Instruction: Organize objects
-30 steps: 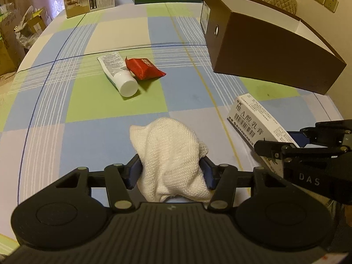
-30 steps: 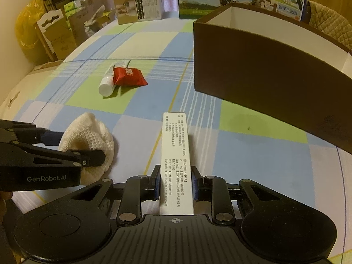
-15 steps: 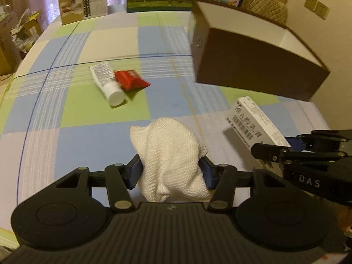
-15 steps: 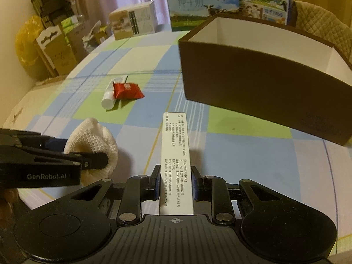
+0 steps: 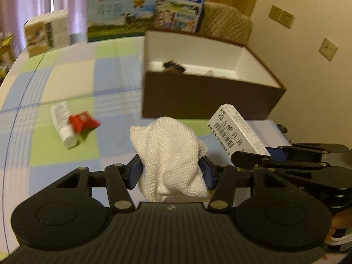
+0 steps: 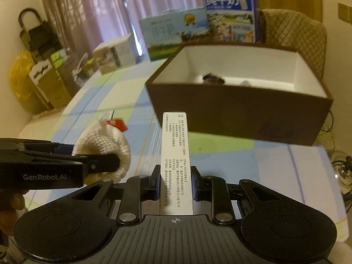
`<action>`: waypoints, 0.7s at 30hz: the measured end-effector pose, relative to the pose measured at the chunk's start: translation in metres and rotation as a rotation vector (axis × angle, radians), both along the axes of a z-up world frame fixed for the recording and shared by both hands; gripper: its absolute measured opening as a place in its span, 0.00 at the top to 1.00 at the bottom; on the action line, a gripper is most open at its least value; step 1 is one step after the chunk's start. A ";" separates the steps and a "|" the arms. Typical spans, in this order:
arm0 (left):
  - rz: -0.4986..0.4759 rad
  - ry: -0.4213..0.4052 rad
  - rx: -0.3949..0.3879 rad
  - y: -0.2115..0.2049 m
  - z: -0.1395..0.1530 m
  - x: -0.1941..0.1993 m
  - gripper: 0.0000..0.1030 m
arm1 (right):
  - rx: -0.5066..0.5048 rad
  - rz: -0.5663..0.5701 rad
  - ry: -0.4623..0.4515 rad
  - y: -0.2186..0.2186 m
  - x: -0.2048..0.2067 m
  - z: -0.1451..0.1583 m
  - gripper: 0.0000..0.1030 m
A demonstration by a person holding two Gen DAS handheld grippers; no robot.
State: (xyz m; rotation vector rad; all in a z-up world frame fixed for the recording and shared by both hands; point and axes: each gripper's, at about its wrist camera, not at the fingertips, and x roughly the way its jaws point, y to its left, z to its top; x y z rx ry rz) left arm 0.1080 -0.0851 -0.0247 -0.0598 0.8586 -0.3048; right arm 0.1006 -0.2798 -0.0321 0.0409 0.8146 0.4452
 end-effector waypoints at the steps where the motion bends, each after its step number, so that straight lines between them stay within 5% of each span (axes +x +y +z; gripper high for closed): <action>1: -0.007 -0.009 -0.002 -0.005 0.004 0.003 0.51 | 0.005 -0.009 -0.007 -0.005 0.001 0.004 0.78; 21: -0.125 -0.132 0.045 -0.079 0.051 0.130 0.50 | 0.091 -0.208 -0.140 -0.102 0.108 0.066 0.78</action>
